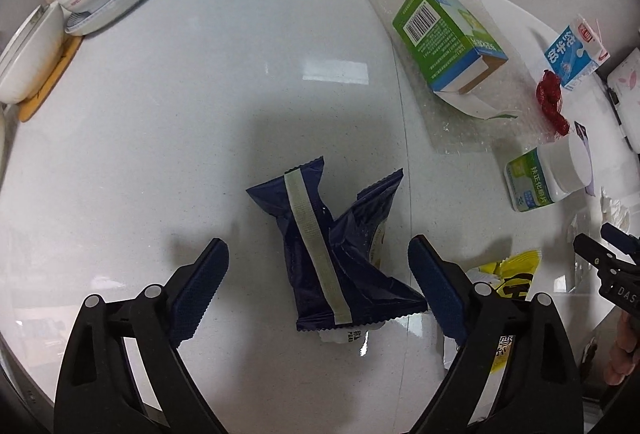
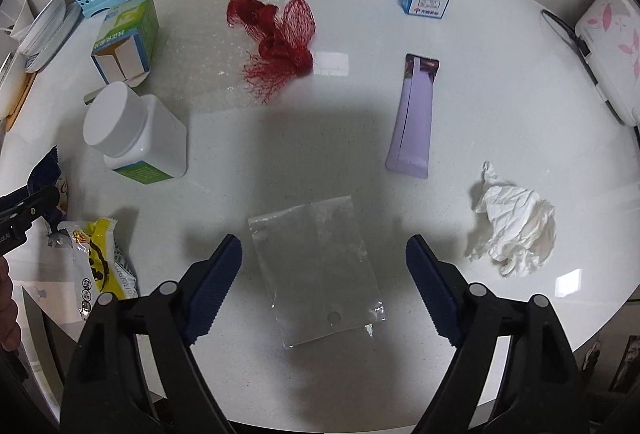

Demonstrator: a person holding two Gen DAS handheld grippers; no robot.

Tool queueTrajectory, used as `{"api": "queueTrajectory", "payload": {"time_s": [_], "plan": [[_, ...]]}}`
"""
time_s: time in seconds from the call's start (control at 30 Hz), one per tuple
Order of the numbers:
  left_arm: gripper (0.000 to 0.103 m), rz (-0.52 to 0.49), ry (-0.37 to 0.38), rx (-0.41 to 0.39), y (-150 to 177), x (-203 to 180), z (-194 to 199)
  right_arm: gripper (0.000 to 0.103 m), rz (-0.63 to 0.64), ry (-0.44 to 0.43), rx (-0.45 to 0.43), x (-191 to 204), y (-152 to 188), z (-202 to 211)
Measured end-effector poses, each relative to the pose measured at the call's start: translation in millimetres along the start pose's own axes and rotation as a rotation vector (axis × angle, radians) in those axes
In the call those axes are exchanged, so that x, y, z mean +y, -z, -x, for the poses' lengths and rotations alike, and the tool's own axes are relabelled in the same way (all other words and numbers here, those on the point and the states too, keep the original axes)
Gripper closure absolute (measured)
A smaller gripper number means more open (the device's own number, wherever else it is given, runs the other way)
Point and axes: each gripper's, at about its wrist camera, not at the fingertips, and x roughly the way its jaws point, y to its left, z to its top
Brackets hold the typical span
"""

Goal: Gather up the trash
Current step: 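Grasp the blue wrapper with the left tool while the right tool grasps the clear plastic bag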

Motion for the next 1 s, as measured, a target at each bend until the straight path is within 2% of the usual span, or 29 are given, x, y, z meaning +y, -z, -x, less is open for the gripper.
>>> {"api": "queueTrajectory", "payload": {"time_s": [0.27,0.43,0.5,0.6,0.7,0.77,0.8,1.0], "plan": [[0.037,-0.030,-0.025,0.044,-1,-4,-10,0.039,-0.009,-0.009,0.027,11,3,-9],[0.058,-0.050,-0.030,0.055,-5,-4,-10,0.051,-0.019,-0.005,0.036,14,0,-8],[0.067,-0.060,-0.018,0.065,-7,-4,-10,0.071,-0.022,-0.005,0.037,15,-3,-7],[0.080,-0.066,0.011,0.074,-9,-3,-9,0.084,-0.024,-0.002,0.053,16,-10,-6],[0.086,-0.067,0.039,0.077,-12,0,-8,0.092,-0.038,0.008,0.057,17,-16,-5],[0.087,-0.076,0.051,0.071,-12,1,-7,0.094,-0.048,0.010,0.049,16,-16,-3],[0.087,-0.079,0.054,0.068,-12,2,-6,0.099,-0.052,0.010,0.042,16,-16,-2],[0.087,-0.073,0.069,0.022,-11,7,9,0.099,-0.059,0.010,0.013,9,-6,13]]}}
